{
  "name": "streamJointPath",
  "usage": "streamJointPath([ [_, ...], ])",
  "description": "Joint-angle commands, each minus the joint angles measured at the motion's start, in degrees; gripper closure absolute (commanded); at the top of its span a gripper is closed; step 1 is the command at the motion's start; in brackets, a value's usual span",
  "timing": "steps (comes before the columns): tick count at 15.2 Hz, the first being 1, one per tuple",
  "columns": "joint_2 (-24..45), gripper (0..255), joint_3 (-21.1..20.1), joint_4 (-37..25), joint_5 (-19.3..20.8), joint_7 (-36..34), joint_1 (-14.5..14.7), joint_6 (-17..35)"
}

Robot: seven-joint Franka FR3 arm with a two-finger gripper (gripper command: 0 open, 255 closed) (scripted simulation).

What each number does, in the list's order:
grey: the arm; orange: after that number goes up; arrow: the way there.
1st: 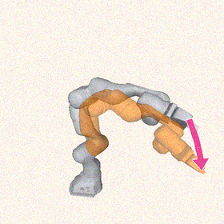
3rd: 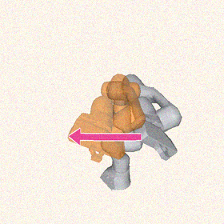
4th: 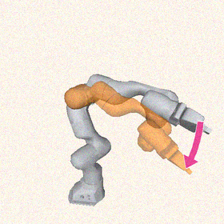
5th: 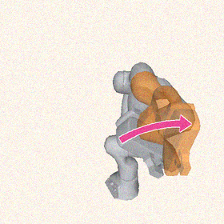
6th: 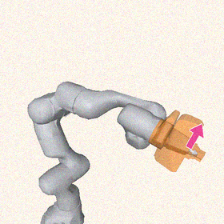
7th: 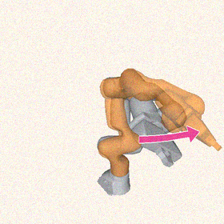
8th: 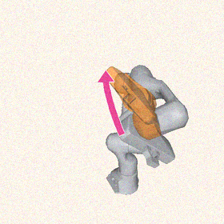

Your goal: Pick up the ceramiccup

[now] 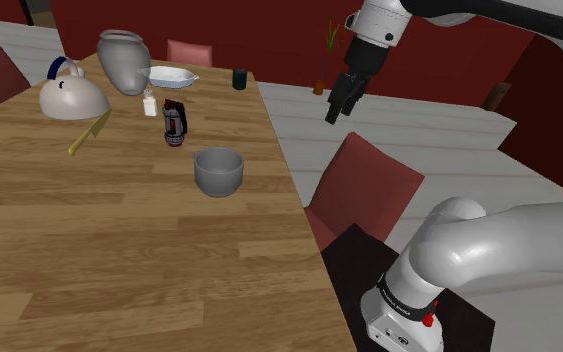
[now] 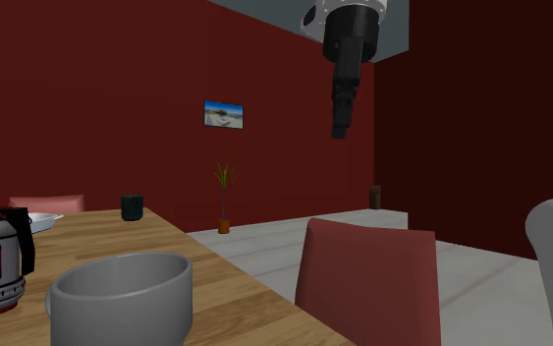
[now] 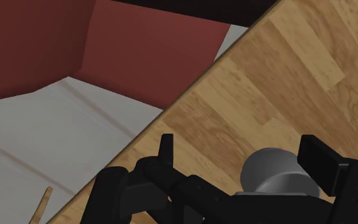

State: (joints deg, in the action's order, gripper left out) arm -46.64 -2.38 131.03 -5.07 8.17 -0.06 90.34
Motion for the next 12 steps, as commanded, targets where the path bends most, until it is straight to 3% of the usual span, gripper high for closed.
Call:
streamJointPath([
  [1,0.0,0,0.0,0.0,0.0,0.0,0.0,0.0],
  [12,19.93,0,-6.91,-3.8,-2.14,-5.19,1.28,14.23],
])
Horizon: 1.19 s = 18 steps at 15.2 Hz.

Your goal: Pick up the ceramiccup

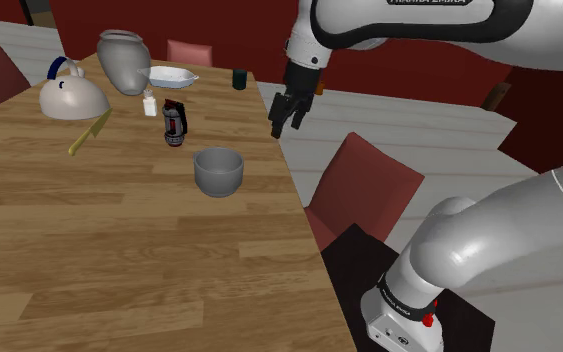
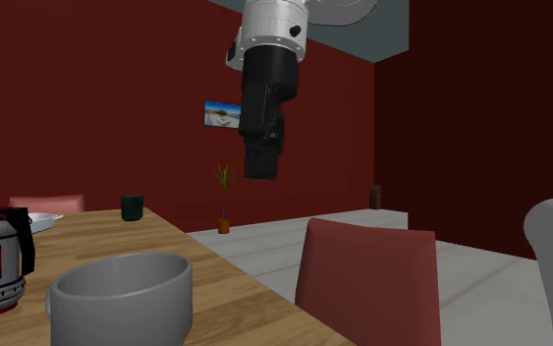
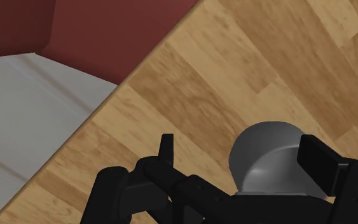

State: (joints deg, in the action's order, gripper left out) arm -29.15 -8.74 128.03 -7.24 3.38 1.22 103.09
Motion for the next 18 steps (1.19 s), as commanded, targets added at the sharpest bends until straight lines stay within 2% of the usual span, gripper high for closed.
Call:
streamJointPath([
  [1,4.46,0,-1.13,-1.57,0.06,-0.91,0.08,2.55],
  [10,23.78,0,-5.72,-11.74,2.67,-6.32,0.99,9.86],
  [18,26.02,0,-5.98,-7.95,3.06,-6.52,1.19,15.78],
])
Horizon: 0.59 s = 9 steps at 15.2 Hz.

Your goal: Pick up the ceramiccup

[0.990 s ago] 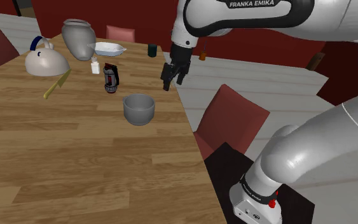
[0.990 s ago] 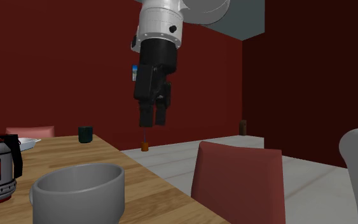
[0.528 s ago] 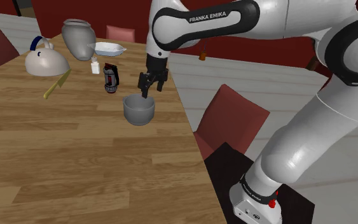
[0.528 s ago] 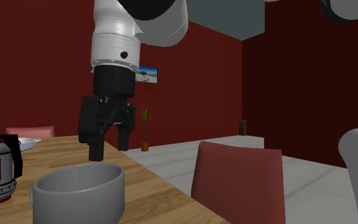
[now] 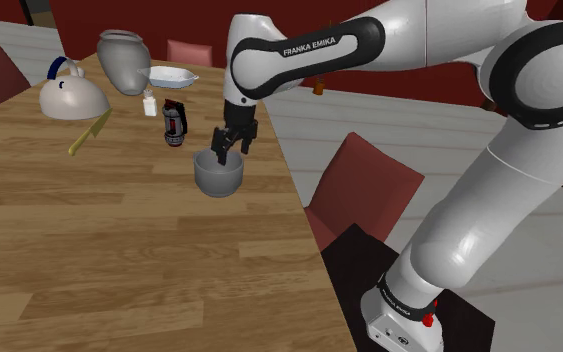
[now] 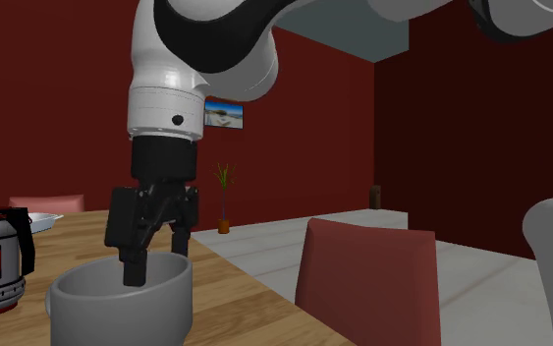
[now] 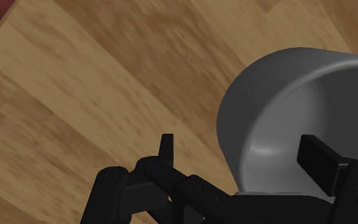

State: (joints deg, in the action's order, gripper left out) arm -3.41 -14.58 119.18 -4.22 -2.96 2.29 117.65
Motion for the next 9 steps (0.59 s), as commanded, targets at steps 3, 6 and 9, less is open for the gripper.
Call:
streamJointPath([
  [3,0.25,255,-0.15,0.97,0.03,-0.2,0.12,1.26],
  [6,0.26,255,-0.14,0.94,0.03,-0.19,0.11,1.24],
  [9,0.26,255,-0.14,0.95,0.03,-0.2,0.12,1.25],
])
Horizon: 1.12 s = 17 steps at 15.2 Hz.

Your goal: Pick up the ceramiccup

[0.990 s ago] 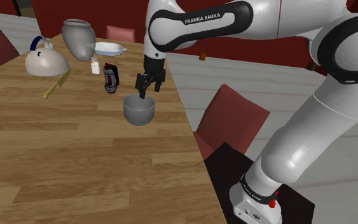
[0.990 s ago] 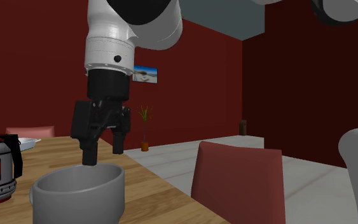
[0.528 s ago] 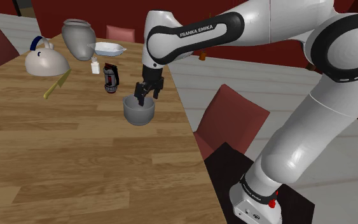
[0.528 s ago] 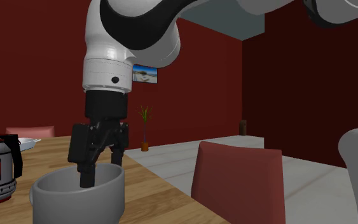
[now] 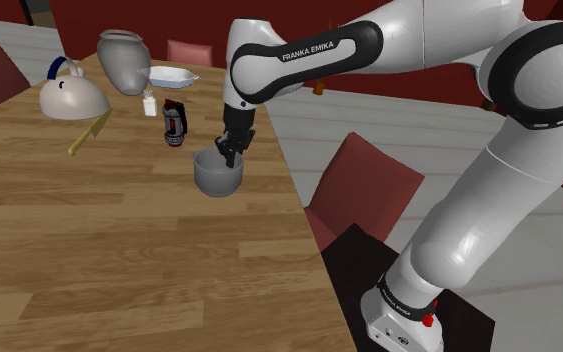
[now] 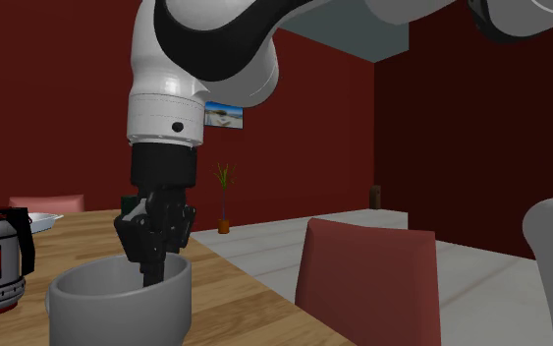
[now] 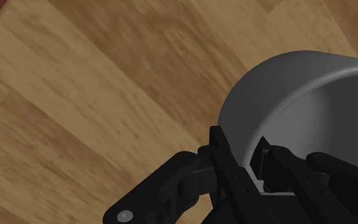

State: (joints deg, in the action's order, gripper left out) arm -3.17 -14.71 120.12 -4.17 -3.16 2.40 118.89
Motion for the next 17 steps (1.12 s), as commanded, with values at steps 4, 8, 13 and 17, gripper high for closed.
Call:
streamJointPath([
  [4,-0.2,255,0.01,-0.57,-0.05,0.02,0.0,-0.78],
  [8,-1.03,255,0.11,-2.79,-0.17,0.02,-0.05,-3.81],
  [13,-1.8,255,0.21,-5.83,-0.25,-0.03,-0.11,-7.61],
  [17,-2.19,255,0.29,-8.49,-0.27,-0.12,-0.16,-10.65],
])
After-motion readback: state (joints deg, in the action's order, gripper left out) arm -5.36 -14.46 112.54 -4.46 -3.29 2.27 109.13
